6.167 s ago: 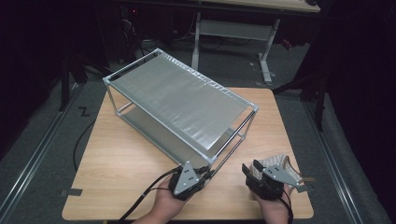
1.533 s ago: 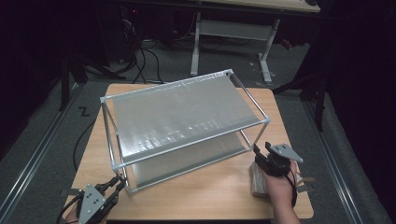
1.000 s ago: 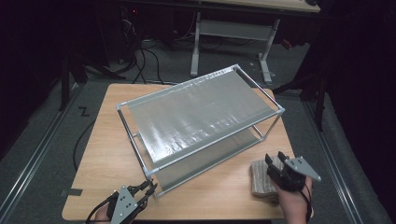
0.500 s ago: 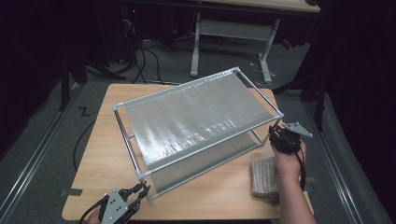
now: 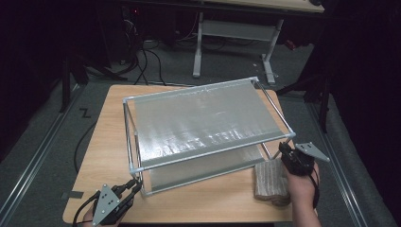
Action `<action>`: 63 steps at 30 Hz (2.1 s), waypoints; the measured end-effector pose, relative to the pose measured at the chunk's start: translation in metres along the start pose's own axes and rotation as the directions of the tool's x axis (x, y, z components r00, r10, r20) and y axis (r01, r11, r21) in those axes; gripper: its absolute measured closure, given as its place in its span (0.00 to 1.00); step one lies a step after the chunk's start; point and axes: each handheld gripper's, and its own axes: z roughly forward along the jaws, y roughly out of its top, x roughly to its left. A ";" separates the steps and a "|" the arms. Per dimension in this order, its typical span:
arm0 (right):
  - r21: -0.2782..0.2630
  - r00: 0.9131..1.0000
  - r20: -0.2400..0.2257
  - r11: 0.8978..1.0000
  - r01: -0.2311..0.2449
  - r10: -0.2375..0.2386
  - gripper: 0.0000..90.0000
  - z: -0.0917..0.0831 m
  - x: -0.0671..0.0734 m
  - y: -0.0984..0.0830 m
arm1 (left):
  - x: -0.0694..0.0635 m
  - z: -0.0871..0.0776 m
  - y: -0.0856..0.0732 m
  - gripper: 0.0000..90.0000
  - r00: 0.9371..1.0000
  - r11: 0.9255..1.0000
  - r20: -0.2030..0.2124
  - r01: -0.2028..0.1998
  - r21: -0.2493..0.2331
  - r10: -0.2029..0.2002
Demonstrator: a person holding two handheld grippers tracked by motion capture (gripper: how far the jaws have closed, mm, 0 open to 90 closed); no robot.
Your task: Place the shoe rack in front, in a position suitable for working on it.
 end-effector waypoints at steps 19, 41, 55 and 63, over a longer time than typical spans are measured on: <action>0.213 0.999 0.046 0.977 -0.030 0.021 0.24 -0.048 0.038 -0.084 | -0.002 0.004 0.001 0.86 1.000 1.000 -0.027 -0.012 -0.017 0.012; 0.176 0.994 0.061 0.981 0.079 -0.091 0.17 -0.051 0.042 -0.090 | -0.002 0.004 0.000 0.86 1.000 1.000 -0.019 -0.008 -0.019 0.008; 0.249 0.998 -0.058 0.968 0.035 -0.021 0.49 -0.042 0.030 -0.100 | -0.003 0.004 -0.001 0.83 1.000 1.000 -0.010 -0.005 -0.017 0.005; 0.218 0.996 -0.082 0.974 0.065 -0.048 0.70 -0.049 0.039 -0.094 | -0.006 0.007 -0.001 0.76 1.000 1.000 -0.016 -0.016 -0.018 0.016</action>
